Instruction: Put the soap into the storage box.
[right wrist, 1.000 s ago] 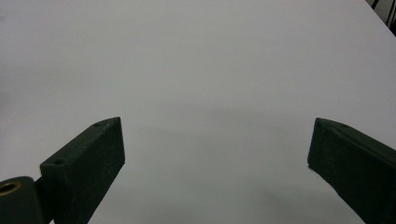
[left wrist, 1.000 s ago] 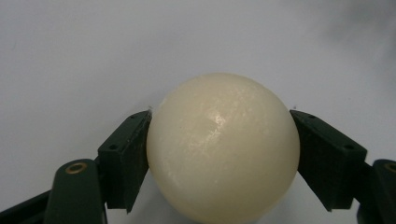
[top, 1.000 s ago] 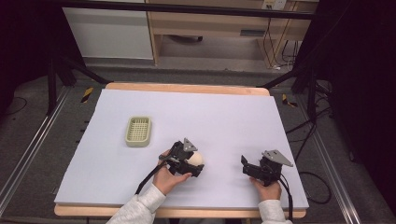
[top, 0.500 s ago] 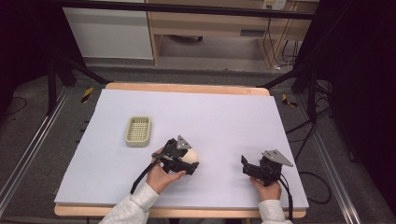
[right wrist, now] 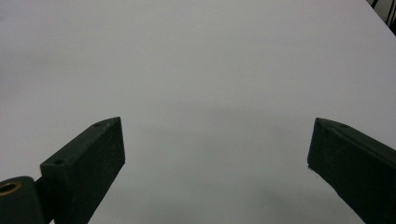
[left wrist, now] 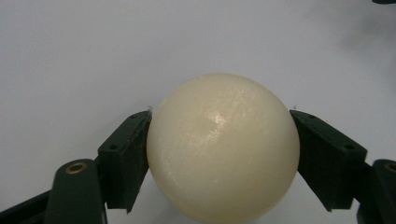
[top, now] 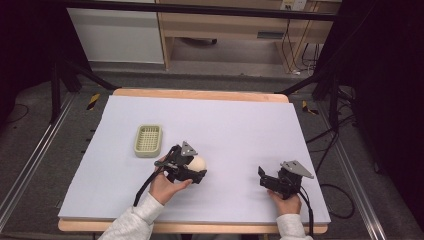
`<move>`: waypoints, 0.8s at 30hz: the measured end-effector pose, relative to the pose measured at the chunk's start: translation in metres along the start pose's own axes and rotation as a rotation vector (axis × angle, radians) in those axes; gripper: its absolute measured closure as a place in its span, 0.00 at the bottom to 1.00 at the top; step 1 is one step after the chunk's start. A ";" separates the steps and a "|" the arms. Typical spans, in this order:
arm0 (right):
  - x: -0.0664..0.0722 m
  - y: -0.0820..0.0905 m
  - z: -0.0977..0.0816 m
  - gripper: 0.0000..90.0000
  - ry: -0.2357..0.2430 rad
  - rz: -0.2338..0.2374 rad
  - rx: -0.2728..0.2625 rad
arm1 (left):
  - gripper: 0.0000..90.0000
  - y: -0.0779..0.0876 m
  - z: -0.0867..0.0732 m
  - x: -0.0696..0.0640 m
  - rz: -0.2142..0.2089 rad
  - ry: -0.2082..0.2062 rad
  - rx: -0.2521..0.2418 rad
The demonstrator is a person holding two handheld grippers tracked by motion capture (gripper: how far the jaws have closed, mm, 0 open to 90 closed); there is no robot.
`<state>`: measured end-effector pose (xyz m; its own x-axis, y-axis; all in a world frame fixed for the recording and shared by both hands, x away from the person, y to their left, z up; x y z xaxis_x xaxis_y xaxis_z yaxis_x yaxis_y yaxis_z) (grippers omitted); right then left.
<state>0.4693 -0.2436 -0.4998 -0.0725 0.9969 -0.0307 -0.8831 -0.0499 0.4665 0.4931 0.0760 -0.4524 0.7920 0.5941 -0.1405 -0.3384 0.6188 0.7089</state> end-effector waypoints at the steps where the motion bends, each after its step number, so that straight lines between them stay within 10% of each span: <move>1: 0.000 0.000 0.000 0.05 -0.001 0.001 0.001 | 0.27 0.001 0.000 0.001 0.002 0.002 -0.003; 24: 0.000 -0.001 0.000 0.05 -0.003 -0.002 0.004 | 0.27 0.030 -0.007 0.029 0.036 0.042 -0.032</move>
<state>0.4698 -0.2439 -0.5000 -0.0696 0.9972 -0.0291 -0.8814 -0.0478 0.4700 0.5022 0.1159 -0.4403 0.7573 0.6368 -0.1450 -0.3826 0.6125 0.6918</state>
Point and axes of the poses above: each handheld gripper's, and its own axes: y roughly backward along the jaws, z roughly out of its top, x roughly to its left, the point moved 3 cm from there along -y, roughly forward along the jaws, and after that the axes turned 10 degrees about -z, right-handed, at the moved point
